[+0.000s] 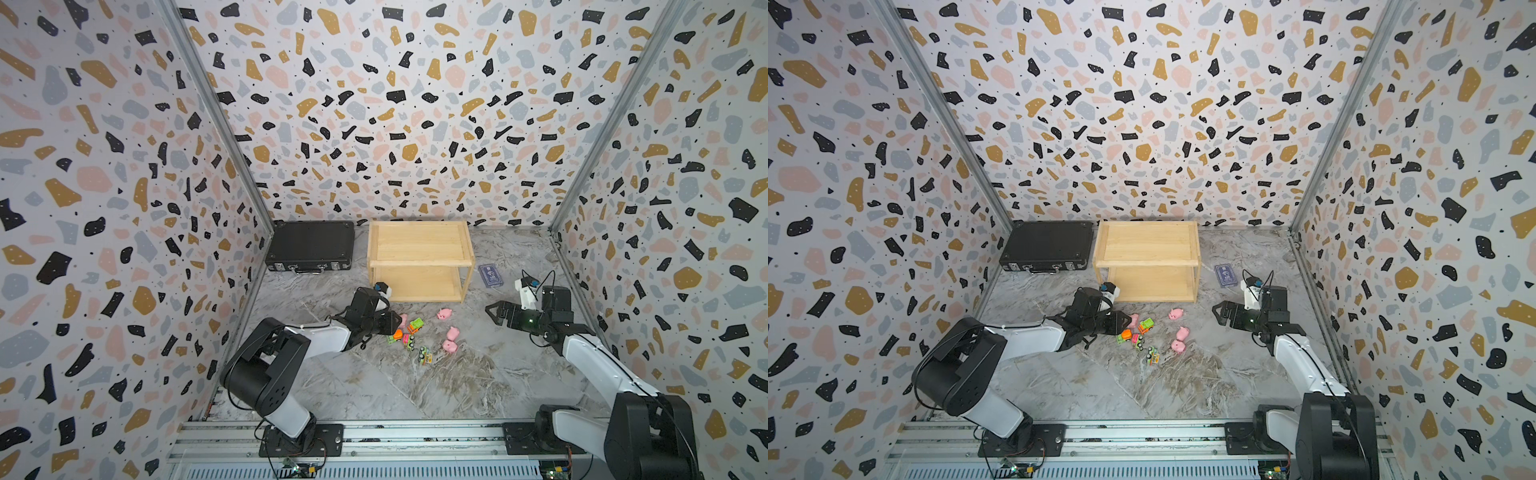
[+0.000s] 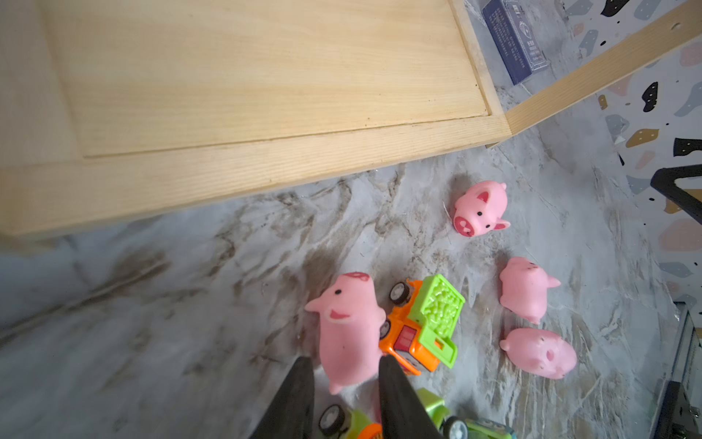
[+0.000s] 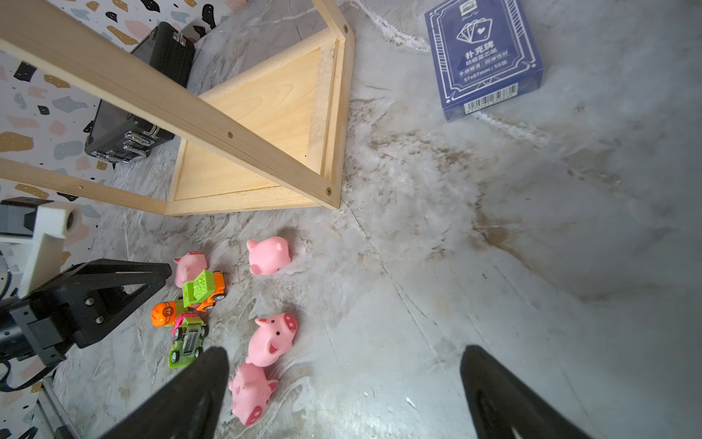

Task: Organize plastic toys on shelves
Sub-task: Pick up the plastic toy at the center of the board.

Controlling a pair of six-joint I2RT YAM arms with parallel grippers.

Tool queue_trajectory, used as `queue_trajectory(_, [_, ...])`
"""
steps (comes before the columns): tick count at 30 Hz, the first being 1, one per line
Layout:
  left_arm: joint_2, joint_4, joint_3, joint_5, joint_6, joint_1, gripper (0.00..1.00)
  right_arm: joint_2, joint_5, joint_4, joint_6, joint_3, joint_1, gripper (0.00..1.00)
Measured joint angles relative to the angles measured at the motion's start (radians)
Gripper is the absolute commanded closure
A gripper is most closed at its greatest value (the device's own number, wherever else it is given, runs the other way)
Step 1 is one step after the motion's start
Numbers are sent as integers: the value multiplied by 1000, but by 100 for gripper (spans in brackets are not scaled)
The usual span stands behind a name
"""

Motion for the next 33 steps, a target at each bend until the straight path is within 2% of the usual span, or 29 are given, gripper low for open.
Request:
queue_trajectory(5, [55,14,25,-4,0,-4,68,0,0,0,0,0,0,0])
queue_trajectory(7, [71,22,34,2,-2,-8,72,0,0,0,0,0,0,0])
queue_trajectory(14, [77,42,43,22,-4,-20,100,11,0,-1,0,0,0,0])
queue_trajectory(23, [29,-19,60,45,7,-21,100,11,-17,-2,4,0,0,0])
queue_trajectory(33, [-248,-349,166,48,129,-21,100,6,-38,-11,4,0,0,0])
